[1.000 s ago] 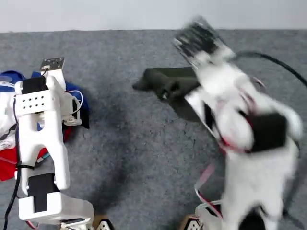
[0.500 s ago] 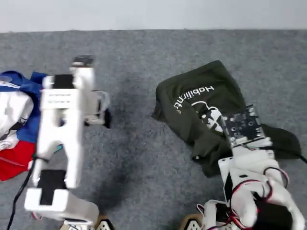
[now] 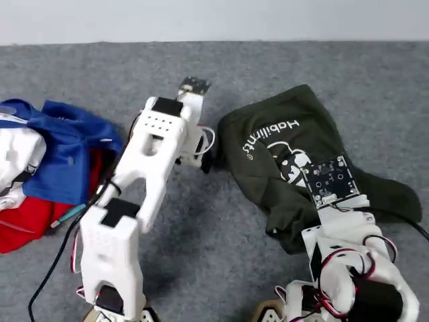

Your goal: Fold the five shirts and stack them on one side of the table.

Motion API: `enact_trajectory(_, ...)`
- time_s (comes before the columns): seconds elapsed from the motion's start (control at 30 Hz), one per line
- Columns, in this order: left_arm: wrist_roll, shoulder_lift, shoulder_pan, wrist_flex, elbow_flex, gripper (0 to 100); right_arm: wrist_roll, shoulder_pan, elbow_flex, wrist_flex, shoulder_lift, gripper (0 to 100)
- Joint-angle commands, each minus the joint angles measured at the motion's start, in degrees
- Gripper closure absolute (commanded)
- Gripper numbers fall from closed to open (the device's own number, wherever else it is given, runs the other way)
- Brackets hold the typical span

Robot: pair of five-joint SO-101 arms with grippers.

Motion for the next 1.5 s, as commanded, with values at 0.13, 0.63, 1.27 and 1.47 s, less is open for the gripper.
enact_trajectory(0.13, 0.97, 9.85, 3.43, 0.00, -17.19, 75, 0.70, 1.63, 0.00, -0.22, 0.22, 99.1)
enact_trajectory(0.63, 0.97, 30.95, 8.26, 2.37, -39.60, 77, 0.70, 9.45, 0.00, -0.22, -0.22, 99.1)
enact_trajectory(1.27, -5.71, 35.08, 7.91, 14.68, -58.42, 99, 0.79, 9.45, 0.00, -0.04, -0.31, 99.1)
enact_trajectory(1.47, -6.15, 26.11, 2.29, 14.77, -55.08, 99, 0.70, 9.45, -0.35, -0.31, -0.31, 99.1)
